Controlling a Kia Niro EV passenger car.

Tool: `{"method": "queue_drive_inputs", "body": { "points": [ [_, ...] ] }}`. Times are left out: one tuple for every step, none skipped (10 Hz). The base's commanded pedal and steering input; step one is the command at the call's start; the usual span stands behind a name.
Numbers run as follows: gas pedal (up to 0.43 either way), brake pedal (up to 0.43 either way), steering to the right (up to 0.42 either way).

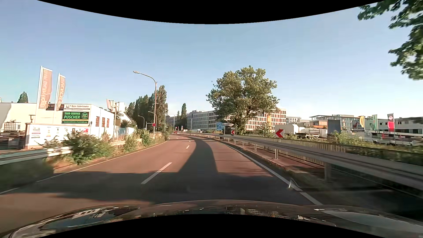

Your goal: Follow the waypoints while adhering to traffic rules and regulations

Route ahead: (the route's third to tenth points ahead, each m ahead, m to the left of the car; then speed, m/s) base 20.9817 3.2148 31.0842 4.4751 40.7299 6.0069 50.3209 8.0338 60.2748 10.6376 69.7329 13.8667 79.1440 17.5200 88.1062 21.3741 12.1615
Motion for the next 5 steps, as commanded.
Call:
{"method": "queue_drive_inputs", "body": {
  "points": [
    [0.079, 0.0, -0.018],
    [0.079, 0.0, -0.019],
    [0.079, 0.0, -0.019],
    [0.079, 0.0, -0.02],
    [0.079, 0.0, -0.02]
  ]
}}
